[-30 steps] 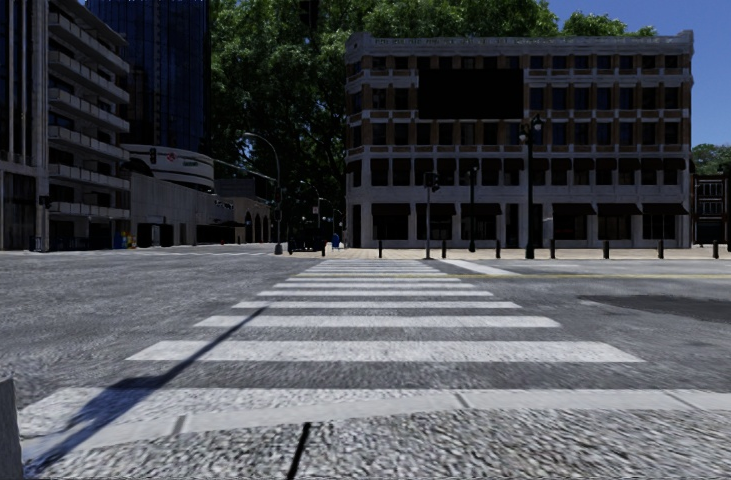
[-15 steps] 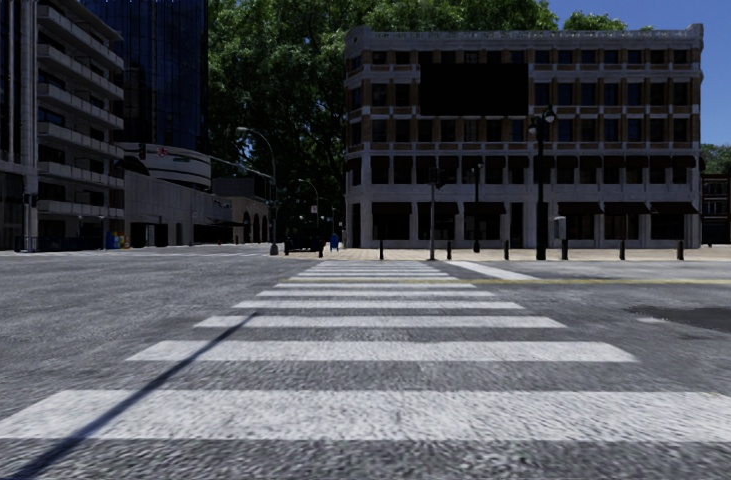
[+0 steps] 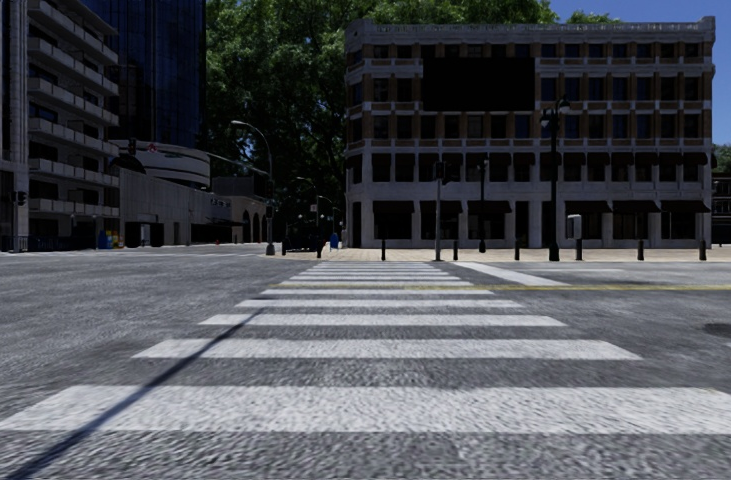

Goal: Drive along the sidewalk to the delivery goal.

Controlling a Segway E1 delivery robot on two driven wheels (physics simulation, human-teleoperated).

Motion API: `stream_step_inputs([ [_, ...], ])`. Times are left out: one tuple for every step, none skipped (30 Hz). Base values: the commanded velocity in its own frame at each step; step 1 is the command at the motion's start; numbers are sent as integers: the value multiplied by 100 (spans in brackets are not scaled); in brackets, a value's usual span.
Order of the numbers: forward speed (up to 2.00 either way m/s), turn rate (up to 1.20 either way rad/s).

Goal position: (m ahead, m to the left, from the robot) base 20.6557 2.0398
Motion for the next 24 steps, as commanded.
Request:
stream_step_inputs([
  [165, 0],
  [165, 0],
  [165, 0],
  [164, 0],
  [164, 0],
  [163, 0],
  [158, 0],
  [155, 0],
  [154, 0],
  [153, 0],
  [153, 0],
  [153, 0],
  [153, 0],
  [153, 0],
  [153, 0],
  [153, 0],
  [153, 0],
  [153, 0],
  [153, 0],
  [153, 0],
  [153, 0],
  [153, 0],
  [153, 0],
  [153, 0],
])
